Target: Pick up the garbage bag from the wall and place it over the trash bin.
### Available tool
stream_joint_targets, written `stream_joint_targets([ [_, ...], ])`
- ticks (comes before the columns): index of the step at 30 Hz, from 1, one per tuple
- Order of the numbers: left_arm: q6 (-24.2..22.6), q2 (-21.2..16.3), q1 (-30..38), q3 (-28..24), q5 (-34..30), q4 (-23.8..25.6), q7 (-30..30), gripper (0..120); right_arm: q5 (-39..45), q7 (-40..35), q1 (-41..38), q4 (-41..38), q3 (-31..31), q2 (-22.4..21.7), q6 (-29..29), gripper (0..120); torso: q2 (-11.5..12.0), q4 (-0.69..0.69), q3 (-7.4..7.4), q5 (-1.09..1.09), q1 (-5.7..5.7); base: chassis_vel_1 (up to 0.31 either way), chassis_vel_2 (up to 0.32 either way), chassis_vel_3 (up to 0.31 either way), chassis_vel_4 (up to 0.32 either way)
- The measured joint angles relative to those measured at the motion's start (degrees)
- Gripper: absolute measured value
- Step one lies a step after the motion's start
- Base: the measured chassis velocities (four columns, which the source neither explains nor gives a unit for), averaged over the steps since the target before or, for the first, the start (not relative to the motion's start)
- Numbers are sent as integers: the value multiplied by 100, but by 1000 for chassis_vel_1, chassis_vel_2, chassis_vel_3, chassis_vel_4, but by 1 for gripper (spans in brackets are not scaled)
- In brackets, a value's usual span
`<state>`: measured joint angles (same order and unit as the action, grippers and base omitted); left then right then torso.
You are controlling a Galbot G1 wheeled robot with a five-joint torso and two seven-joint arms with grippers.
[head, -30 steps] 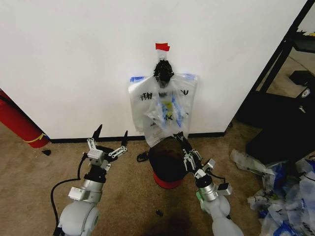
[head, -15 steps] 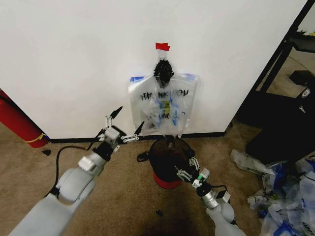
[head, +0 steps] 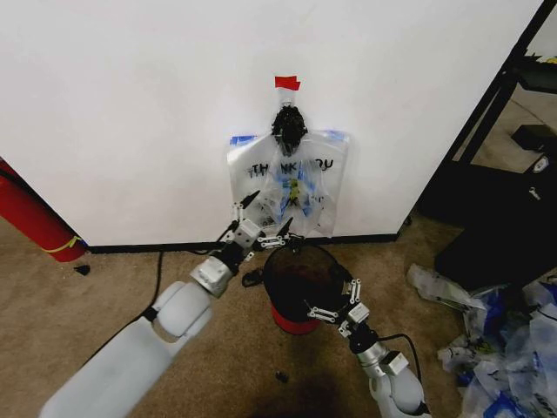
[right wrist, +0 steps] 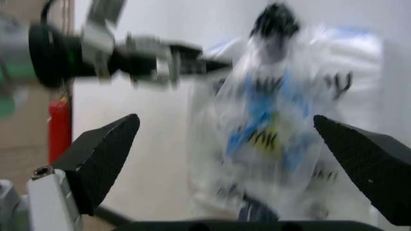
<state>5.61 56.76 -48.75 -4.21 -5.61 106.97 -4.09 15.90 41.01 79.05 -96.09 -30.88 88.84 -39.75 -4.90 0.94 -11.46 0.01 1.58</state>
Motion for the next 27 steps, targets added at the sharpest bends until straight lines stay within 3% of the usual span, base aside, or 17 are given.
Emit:
stream_joint_targets([
  [4,21,180,236,-206,350,-380,-17,98,-46,-345,118,-306,-12,87,0,100,0,0,0,1,0,0,0,0,0],
  [11,448,704,1147,-853,1464,-1706,11,95,-22,-661,343,-868,-52,187,144,100,0,2,0,0,0,0,0,0,0],
  [15,486,825,1317,-945,1824,-1988,17,93,7,-629,386,-896,-69,181,138,100,0,2,0,0,0,0,0,0,0],
  [18,477,878,1352,-909,2191,-2175,-7,81,51,-587,416,-883,-94,175,98,100,0,0,0,0,0,0,0,0,0],
  [20,456,881,1352,-893,2240,-2193,-25,79,62,-582,420,-877,-100,172,92,100,0,0,0,0,0,0,0,0,0],
  [22,327,880,1335,-866,2317,-2196,-115,70,107,-573,427,-854,-116,157,77,100,-1,0,0,0,0,0,0,0,0],
  [27,-66,879,1289,-873,2332,-2111,-419,68,139,-554,426,-789,-125,126,60,100,0,0,0,0,0,0,0,0,0],
])
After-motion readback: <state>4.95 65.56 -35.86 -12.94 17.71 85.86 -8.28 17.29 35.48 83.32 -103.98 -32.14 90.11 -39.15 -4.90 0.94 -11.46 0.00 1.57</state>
